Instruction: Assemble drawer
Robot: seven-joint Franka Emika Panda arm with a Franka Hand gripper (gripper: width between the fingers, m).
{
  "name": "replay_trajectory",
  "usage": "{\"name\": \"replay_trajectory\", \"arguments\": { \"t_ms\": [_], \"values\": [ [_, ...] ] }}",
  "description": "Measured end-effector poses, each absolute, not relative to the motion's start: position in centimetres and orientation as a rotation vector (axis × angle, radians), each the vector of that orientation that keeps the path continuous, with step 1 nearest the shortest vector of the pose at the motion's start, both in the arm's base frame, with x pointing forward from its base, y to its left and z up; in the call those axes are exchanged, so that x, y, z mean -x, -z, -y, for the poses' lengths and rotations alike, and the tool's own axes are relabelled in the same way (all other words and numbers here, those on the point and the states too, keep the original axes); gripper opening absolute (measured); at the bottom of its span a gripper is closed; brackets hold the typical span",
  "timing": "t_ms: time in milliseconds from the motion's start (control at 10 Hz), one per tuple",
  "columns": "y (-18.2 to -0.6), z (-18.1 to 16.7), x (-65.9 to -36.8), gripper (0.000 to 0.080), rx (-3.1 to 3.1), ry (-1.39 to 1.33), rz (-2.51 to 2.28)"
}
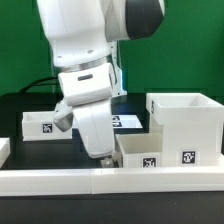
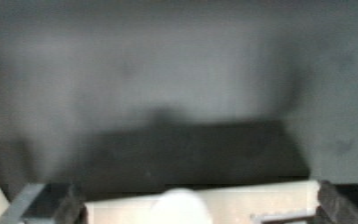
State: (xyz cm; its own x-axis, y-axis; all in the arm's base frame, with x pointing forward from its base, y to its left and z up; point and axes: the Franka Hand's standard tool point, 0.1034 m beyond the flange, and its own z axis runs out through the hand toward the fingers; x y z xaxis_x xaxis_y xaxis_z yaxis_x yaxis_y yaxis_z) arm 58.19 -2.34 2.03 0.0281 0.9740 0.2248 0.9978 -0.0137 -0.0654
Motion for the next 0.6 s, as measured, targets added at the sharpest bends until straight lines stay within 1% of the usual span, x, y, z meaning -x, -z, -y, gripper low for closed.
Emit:
{"name": "replay_trajectory", "arguments": {
  "t_ms": [400, 600],
  "values": [
    [-2.3, -0.5, -58.6, 0.0649, 2.091, 0.188, 2.032],
    [-2.2, -1.2, -58.6, 0.0649, 2.081, 0.18, 2.047]
  ]
}}
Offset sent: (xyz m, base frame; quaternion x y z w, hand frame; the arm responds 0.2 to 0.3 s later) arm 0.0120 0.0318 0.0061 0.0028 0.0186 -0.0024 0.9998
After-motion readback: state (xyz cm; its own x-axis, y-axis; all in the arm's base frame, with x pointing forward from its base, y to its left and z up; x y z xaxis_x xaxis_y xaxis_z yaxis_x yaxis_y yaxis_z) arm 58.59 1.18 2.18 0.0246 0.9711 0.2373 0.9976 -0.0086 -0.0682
